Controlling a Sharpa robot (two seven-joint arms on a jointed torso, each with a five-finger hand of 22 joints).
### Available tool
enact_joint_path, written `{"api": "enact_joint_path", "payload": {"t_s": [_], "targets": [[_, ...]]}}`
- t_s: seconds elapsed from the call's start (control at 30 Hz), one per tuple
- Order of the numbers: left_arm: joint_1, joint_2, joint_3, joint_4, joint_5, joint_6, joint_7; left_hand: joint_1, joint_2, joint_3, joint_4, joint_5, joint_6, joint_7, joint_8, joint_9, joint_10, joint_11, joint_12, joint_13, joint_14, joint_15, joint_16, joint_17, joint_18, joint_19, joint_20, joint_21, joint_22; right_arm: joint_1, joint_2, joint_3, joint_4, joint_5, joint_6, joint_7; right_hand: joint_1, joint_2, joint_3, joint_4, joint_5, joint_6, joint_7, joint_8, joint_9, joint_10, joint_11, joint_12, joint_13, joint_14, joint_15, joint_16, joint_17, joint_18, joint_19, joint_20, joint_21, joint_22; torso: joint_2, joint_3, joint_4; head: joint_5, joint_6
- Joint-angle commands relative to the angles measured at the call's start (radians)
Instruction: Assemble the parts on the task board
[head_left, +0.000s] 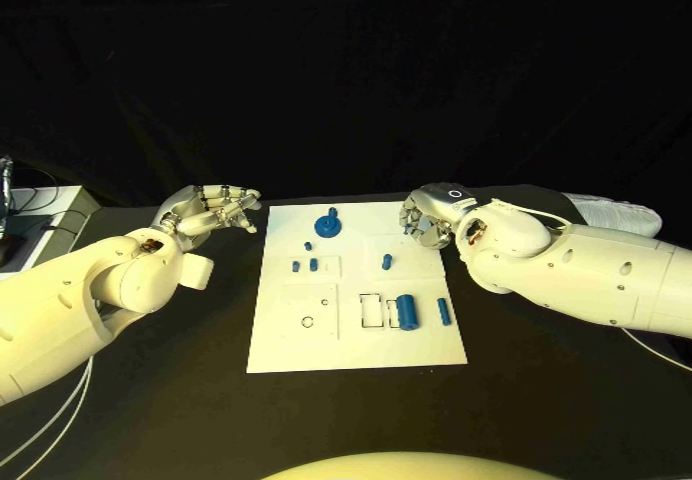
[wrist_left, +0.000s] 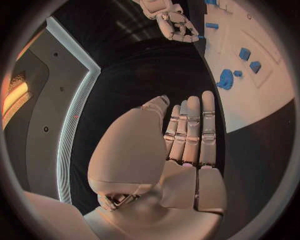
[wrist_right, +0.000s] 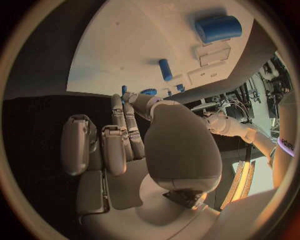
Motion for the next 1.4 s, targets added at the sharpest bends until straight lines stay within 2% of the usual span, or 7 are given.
{"api": "enact_joint_path", "payload": {"t_s": [0.03, 0.3, 0.53, 0.67, 0.9, 1.13, 1.4], "targets": [[0.000, 0.001, 0.001, 0.001, 0.008, 0.021, -0.003, -0.001, -0.008, 0.003, 0.000, 0.000, -0.006, 0.002, 0.004, -0.001, 0.001, 0.005, -0.001, -0.001, 0.004, 0.000, -0.005, -0.001, 0.013, 0.007, -0.002, -0.006, -0.001, 0.008, -0.012, 0.001, 0.039, 0.024, -0.014, -0.001, 0.005, 0.011, 0.003, -0.002, -0.001, 0.009, 0.000, 0.006, 0.000, 0.034, -0.026, -0.001, 0.002, 0.056, -0.006, 0.000, 0.028, -0.001, 0.043, -0.005, 0.004, 0.161, -0.001, -0.0008, -0.0017, 0.004, 0.002], [-0.002, 0.008, 0.001, 0.004, 0.018, 0.016, 0.000, -0.002, -0.010, 0.006, 0.000, 0.000, -0.008, 0.003, 0.004, -0.002, -0.001, 0.005, -0.002, -0.002, 0.005, 0.000, -0.005, -0.001, 0.013, 0.008, -0.002, -0.006, -0.002, 0.012, -0.004, 0.001, 0.155, 0.003, -0.020, 0.014, 0.005, 0.011, 0.003, -0.003, -0.002, 0.009, -0.001, 0.006, 0.000, 0.035, -0.026, -0.002, 0.002, 0.056, -0.006, 0.001, 0.029, -0.001, 0.043, -0.005, 0.005, 0.162, -0.007, -0.0026, -0.0016, 0.023, 0.006], [-0.002, 0.016, 0.001, 0.011, 0.040, -0.020, 0.025, -0.003, -0.011, 0.007, 0.000, 0.000, -0.009, 0.004, 0.003, -0.002, -0.001, 0.006, -0.002, -0.002, 0.005, 0.000, -0.006, -0.001, 0.013, 0.008, -0.001, -0.006, -0.002, -0.012, 0.040, -0.005, 0.194, -0.066, -0.026, 0.023, 0.005, 0.011, 0.004, -0.003, -0.002, 0.009, -0.001, 0.006, 0.000, 0.036, -0.026, -0.003, 0.001, 0.056, -0.006, 0.001, 0.029, -0.001, 0.043, -0.005, 0.004, 0.161, -0.011, -0.0066, -0.0016, 0.054, 0.002], [-0.002, 0.021, 0.001, 0.018, 0.058, -0.051, 0.041, -0.003, -0.011, 0.008, 0.000, 0.000, -0.009, 0.004, 0.004, -0.002, -0.001, 0.006, -0.002, -0.002, 0.005, 0.000, -0.006, -0.001, 0.013, 0.008, -0.001, -0.007, -0.002, -0.036, 0.075, -0.009, 0.199, -0.094, -0.029, 0.031, 0.004, 0.011, 0.004, -0.004, -0.002, 0.009, 0.000, 0.007, 0.001, 0.036, -0.026, -0.003, 0.001, 0.056, -0.006, 0.001, 0.028, -0.001, 0.043, -0.005, 0.004, 0.162, -0.014, -0.0095, -0.0008, 0.072, -0.002], [-0.003, 0.030, 0.001, 0.030, 0.069, -0.077, 0.048, -0.002, -0.012, 0.010, 0.000, 0.000, -0.009, 0.004, 0.004, -0.002, -0.001, 0.006, -0.001, -0.002, 0.004, 0.000, -0.006, -0.002, 0.013, 0.008, -0.001, -0.007, -0.002, -0.078, 0.128, -0.016, 0.184, -0.113, -0.021, 0.043, 0.004, 0.010, 0.004, -0.004, -0.002, 0.009, 0.000, 0.007, 0.001, 0.036, -0.026, -0.004, 0.001, 0.056, -0.006, 0.001, 0.028, -0.001, 0.043, -0.006, 0.003, 0.161, -0.015, -0.0131, 0.0004, 0.082, -0.004], [-0.004, 0.031, 0.001, 0.039, 0.071, -0.084, 0.050, -0.001, -0.013, 0.014, -0.002, 0.000, -0.008, 0.003, 0.006, -0.002, 0.001, 0.005, 0.000, -0.002, 0.004, 0.000, -0.007, -0.002, 0.013, 0.009, -0.001, -0.007, -0.002, -0.116, 0.167, -0.021, 0.156, -0.133, -0.034, 0.047, 0.004, 0.010, 0.005, -0.005, -0.002, 0.009, 0.000, 0.007, 0.001, 0.036, -0.026, -0.004, 0.001, 0.056, -0.007, 0.000, 0.027, 0.000, 0.042, -0.006, 0.001, 0.161, -0.012, -0.0100, -0.0001, 0.095, -0.006], [-0.010, 0.026, 0.001, 0.044, 0.072, -0.083, 0.050, -0.001, -0.013, 0.014, -0.002, 0.000, -0.008, 0.003, 0.006, -0.002, 0.001, 0.005, 0.000, -0.002, 0.004, 0.000, -0.007, -0.002, 0.013, 0.009, -0.001, -0.007, -0.002, -0.131, 0.184, -0.022, 0.137, -0.151, -0.035, 0.043, 0.005, 0.010, 0.006, -0.006, -0.001, 0.008, 0.000, 0.007, 0.002, 0.036, -0.026, -0.006, 0.001, 0.056, -0.007, 0.001, 0.029, -0.001, 0.043, -0.006, 0.004, 0.162, -0.013, -0.0089, 0.0000, 0.105, -0.011]]}}
